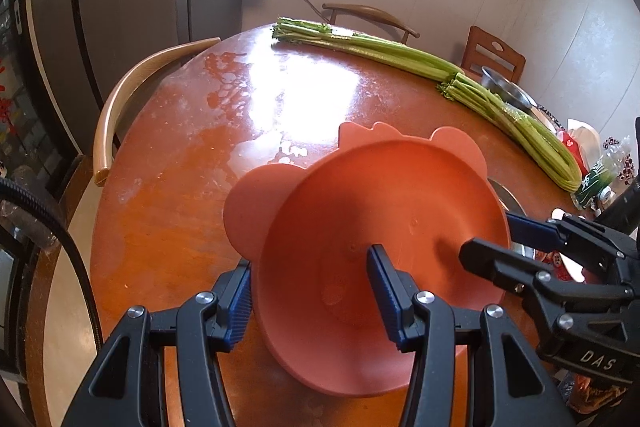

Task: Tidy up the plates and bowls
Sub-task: 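Lift the pink bowl with the left tool and carry it over the yellow plate, then lower the pink bowl onto the yellow plate and open the left tool, then move the left tool to the rim of the silver metal tray, then grasp the silver tray rim with the left tool and lift it over the pink bowl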

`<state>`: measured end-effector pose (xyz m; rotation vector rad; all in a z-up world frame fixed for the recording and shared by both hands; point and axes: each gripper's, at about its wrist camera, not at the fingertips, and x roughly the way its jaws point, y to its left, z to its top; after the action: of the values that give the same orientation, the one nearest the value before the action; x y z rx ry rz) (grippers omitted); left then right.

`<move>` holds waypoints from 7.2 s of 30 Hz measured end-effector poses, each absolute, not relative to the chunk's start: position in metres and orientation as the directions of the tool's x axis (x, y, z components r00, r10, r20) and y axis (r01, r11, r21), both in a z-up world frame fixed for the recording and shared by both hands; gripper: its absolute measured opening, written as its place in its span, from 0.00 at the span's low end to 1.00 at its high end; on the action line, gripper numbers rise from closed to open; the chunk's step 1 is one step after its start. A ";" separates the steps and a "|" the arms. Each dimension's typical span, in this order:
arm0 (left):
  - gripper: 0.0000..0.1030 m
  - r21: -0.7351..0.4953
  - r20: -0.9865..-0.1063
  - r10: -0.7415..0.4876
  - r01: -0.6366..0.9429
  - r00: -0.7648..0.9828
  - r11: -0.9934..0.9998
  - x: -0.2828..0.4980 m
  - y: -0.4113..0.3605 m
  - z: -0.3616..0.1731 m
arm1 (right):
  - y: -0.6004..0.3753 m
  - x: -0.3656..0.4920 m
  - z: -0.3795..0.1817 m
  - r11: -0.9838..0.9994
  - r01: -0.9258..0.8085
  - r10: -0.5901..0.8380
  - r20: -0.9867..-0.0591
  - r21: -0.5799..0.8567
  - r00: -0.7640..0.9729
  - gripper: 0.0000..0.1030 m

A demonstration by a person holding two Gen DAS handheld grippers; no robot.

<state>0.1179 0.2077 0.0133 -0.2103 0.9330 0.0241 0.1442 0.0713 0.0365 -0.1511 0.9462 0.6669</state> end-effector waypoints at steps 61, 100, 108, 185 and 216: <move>0.52 -0.168 -0.827 -0.060 -0.144 0.559 0.975 0.144 0.219 -0.025 | 0.089 0.159 -0.004 0.833 -0.549 0.325 -0.860 0.063 0.395 0.48; 0.52 -0.145 -0.766 -0.056 -0.088 0.640 0.985 0.107 0.186 0.033 | 0.038 0.114 0.068 0.860 -0.502 0.395 -0.740 0.090 0.545 0.55; 0.52 -0.116 -0.750 -0.063 -0.036 0.659 0.993 0.101 0.155 0.050 | -0.004 0.102 0.082 0.892 -0.430 0.398 -0.699 0.143 0.594 0.56; 0.45 -0.026 -0.922 -0.130 0.278 0.364 0.960 0.264 0.030 -0.036 | -0.061 0.145 -0.024 0.951 -0.002 0.271 -0.834 0.308 0.481 0.56; 0.36 -0.075 -0.854 -0.177 0.221 0.489 0.972 0.205 0.061 0.024 | -0.063 0.111 0.021 0.923 -0.104 0.360 -0.735 0.371 0.574 0.57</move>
<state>0.2051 0.0610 0.0240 0.0466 1.0323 -0.2416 0.1110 -0.0633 0.0208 0.3024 0.9226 0.2770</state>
